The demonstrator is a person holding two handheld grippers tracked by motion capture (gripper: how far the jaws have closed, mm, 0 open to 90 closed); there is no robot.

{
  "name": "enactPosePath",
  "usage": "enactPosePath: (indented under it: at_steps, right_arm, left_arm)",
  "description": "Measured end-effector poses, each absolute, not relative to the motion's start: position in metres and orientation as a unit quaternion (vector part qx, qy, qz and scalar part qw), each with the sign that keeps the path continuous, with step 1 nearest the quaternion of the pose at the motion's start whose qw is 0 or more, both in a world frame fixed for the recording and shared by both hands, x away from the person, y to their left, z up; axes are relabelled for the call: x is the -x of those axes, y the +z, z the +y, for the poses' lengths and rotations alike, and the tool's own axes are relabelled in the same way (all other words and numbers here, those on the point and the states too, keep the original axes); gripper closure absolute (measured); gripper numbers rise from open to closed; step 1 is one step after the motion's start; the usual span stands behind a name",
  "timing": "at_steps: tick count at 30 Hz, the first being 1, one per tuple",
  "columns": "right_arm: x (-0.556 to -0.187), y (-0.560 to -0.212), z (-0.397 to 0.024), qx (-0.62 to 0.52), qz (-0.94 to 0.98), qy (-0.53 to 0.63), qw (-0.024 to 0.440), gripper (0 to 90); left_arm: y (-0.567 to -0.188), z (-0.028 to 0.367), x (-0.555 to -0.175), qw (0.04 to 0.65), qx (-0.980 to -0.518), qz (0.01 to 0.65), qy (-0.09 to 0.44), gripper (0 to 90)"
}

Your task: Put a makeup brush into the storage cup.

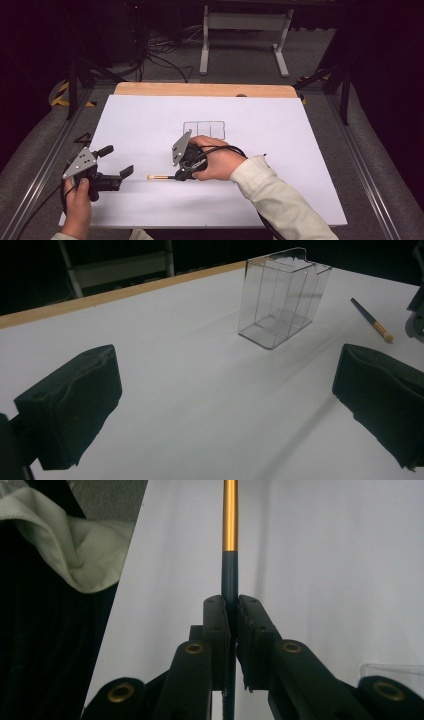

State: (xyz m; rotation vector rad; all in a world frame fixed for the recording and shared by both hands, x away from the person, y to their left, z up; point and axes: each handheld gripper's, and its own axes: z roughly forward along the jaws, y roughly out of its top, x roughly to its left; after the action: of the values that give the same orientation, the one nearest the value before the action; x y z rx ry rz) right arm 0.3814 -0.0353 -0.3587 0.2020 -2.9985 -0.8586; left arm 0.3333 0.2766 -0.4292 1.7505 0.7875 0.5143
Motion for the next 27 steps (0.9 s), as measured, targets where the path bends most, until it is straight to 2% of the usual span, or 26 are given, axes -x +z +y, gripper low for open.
enactPosePath:
  at_steps: [27]
  right_arm:
    - [-0.378, -0.344, -0.079, 0.026, -0.889, -0.454, -0.046, 83.9]
  left_arm:
    - [-0.429, 0.275, -0.333, 0.557, -0.730, 0.333, 0.215, 0.4]
